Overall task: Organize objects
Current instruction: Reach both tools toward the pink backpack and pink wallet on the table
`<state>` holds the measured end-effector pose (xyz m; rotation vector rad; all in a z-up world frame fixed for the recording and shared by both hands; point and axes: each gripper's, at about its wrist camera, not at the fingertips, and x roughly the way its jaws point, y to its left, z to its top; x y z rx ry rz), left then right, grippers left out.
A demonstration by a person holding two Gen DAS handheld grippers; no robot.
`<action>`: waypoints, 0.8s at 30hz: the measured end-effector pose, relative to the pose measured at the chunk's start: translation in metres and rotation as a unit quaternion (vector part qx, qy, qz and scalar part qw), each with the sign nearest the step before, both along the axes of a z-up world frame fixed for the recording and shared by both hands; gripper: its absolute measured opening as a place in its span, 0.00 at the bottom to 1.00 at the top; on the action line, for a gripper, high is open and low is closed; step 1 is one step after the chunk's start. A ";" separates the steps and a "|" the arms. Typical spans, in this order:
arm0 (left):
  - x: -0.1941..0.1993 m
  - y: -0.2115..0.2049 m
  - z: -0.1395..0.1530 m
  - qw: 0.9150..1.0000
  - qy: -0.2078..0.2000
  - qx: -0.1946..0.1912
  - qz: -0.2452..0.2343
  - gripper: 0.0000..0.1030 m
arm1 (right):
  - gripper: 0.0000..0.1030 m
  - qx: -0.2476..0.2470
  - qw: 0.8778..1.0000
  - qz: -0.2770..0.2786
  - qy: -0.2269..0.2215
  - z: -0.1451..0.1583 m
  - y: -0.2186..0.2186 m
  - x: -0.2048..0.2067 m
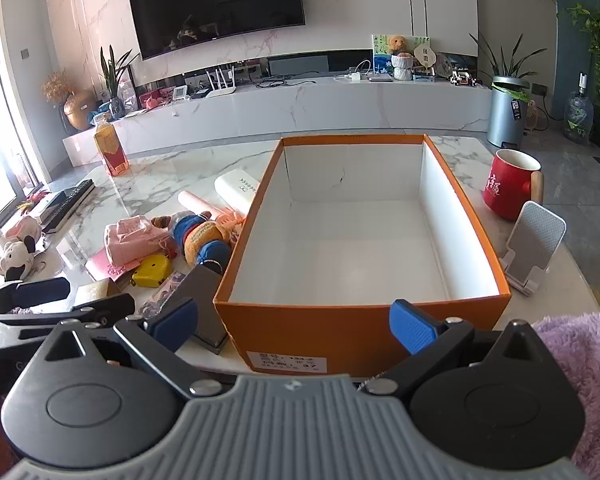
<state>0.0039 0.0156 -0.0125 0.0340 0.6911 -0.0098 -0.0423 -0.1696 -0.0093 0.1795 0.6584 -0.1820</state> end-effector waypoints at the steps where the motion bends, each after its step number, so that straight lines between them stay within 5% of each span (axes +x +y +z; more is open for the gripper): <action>1: 0.000 0.000 0.000 1.000 0.001 0.000 0.000 0.85 | 0.99 -0.001 1.000 0.000 0.002 0.000 0.001 0.001; 18: 0.004 0.025 -0.004 1.000 0.023 -0.016 -0.004 0.79 | 0.98 -0.005 1.000 0.025 0.005 0.000 0.012 0.010; 24: 0.011 0.048 -0.006 0.999 0.041 -0.030 0.005 0.64 | 0.77 -0.013 0.998 0.063 0.004 0.004 0.023 0.024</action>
